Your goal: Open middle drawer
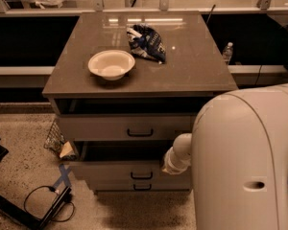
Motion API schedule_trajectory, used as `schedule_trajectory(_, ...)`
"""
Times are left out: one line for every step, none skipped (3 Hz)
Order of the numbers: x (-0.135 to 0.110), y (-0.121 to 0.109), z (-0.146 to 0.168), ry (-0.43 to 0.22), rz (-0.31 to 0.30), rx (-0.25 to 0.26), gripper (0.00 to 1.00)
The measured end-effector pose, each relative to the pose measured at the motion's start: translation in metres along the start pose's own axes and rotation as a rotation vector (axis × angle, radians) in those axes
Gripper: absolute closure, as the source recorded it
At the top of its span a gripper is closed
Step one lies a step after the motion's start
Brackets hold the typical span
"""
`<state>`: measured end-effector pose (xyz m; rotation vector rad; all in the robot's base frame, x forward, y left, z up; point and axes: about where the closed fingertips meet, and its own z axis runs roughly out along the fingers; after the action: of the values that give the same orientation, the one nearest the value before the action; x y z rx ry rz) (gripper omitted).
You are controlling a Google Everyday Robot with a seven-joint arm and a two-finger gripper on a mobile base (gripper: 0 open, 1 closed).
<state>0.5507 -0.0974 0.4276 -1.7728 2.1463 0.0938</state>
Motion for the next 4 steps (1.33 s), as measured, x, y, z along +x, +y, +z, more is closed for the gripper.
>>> schedule_trajectory(0.0,0.0,0.0,0.0,0.0,0.0,1.0)
schedule_trajectory(0.0,0.0,0.0,0.0,0.0,0.0,1.0)
schedule_trajectory(0.001,0.003,-0.001,-0.002,0.005,-0.002,1.0)
schedule_trajectory(0.005,0.018,-0.005,-0.01,0.032,-0.011,1.0)
